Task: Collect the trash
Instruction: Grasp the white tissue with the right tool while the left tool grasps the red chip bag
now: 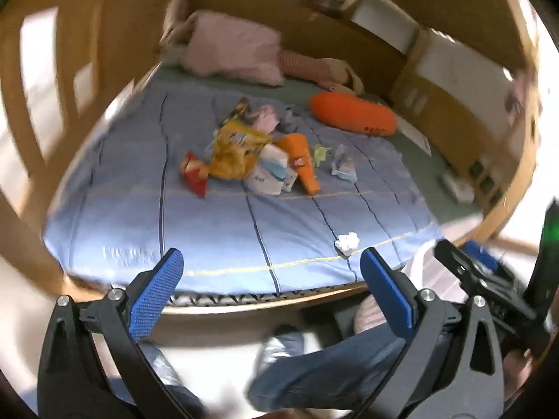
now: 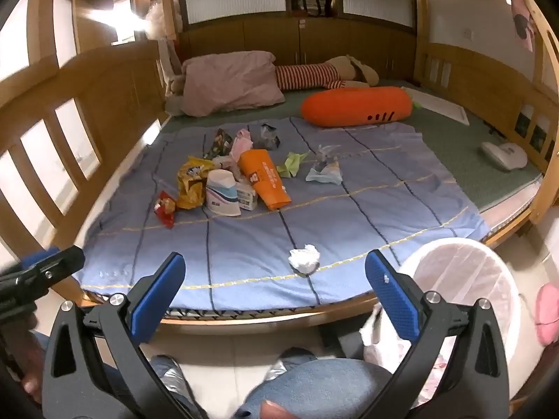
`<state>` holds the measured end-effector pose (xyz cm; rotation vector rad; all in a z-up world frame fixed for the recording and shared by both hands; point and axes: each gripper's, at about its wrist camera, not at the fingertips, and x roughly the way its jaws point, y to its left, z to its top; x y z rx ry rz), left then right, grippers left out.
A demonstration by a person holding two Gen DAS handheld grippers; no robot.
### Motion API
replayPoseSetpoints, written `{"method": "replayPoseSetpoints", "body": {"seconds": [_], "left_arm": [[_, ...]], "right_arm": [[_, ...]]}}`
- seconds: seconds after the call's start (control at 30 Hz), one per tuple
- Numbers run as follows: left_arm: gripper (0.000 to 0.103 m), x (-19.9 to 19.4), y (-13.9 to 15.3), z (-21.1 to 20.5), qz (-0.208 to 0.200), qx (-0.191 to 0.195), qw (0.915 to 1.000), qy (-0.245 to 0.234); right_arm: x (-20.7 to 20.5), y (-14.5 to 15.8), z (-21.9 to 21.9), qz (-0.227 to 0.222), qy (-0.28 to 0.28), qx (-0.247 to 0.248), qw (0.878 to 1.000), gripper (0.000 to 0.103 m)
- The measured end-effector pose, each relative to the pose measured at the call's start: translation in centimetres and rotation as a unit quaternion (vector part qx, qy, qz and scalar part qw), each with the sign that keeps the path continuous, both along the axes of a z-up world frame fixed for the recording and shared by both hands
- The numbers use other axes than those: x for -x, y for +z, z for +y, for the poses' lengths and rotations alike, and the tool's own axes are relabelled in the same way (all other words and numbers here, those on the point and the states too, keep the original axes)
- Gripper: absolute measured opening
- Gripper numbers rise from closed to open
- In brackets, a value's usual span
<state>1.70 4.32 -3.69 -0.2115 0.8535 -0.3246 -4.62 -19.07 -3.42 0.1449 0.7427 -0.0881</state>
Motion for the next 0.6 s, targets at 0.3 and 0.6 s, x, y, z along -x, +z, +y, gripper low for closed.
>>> {"method": "replayPoseSetpoints", "body": {"seconds": [0.3,0.6], "left_arm": [[0.098,-1.3,-1.7,-1.1,0.001,-0.080,0.9968,-0.001],[0.099,-5.2,-5.9,2.1,-0.014,-0.077,0.9946,0.067]], "right_arm": [[-1.5,-1.7,-1.5,0.030,0.065,-0.097,0.993,0.101],[-4.4,-1.2,-2.0,0.029,0.113,0.075,0.990,0.101]]}}
